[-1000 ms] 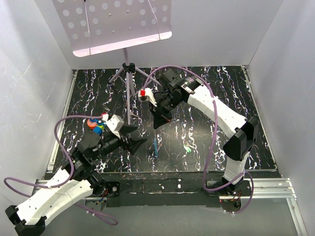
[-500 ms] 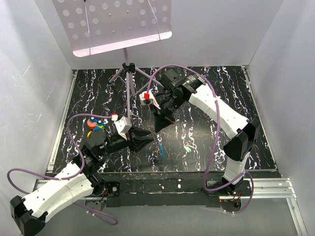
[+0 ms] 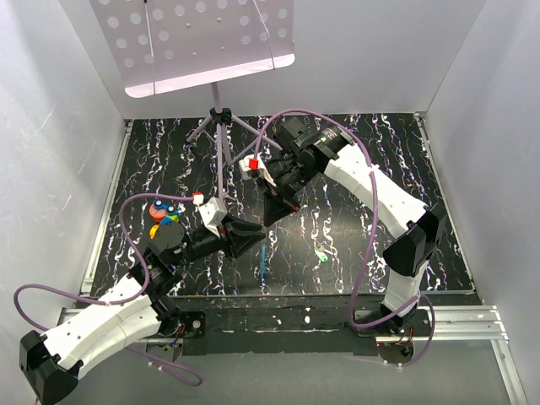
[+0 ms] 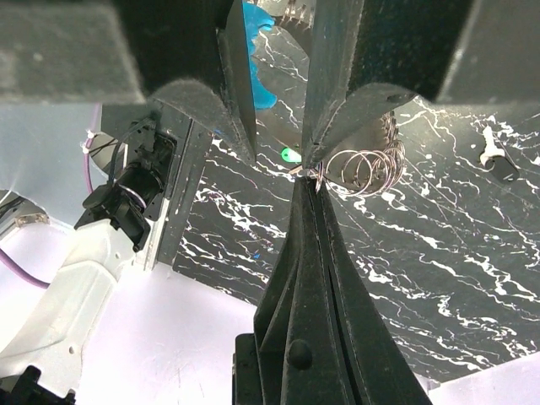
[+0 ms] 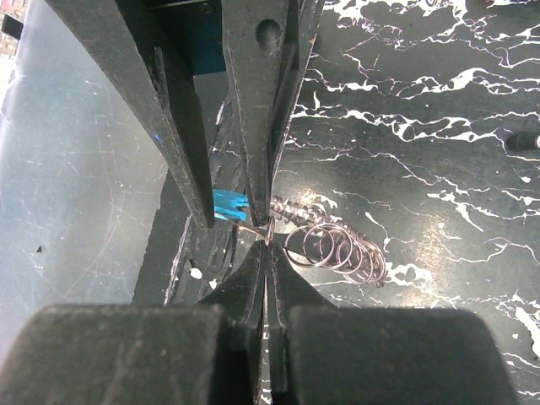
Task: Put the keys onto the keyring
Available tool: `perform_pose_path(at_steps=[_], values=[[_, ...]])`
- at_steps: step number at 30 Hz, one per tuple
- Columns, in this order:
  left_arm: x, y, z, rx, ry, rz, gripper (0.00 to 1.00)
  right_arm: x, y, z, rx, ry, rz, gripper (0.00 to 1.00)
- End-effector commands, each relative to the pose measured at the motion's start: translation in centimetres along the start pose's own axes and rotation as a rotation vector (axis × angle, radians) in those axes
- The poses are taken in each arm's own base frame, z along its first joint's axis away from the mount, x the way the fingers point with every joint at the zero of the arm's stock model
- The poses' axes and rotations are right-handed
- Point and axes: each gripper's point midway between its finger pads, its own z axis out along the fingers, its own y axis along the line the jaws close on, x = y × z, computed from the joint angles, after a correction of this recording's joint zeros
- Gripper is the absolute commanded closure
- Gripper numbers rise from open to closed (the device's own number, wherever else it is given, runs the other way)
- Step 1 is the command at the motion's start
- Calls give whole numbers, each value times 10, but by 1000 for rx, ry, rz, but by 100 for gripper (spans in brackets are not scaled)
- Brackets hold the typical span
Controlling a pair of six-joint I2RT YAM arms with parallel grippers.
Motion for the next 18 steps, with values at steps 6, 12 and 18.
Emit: perform_pose_path(at_steps=[6, 12, 18], values=[[-13, 2, -2, -18, -58, 26, 75, -18, 33, -16, -49, -61, -62, 99], [-6, 6, -5, -38, -42, 39, 76, -20, 39, -17, -66, -69, -79, 99], [-15, 10, -20, -79, -96, 97, 68, -20, 43, -18, -77, -71, -95, 99]])
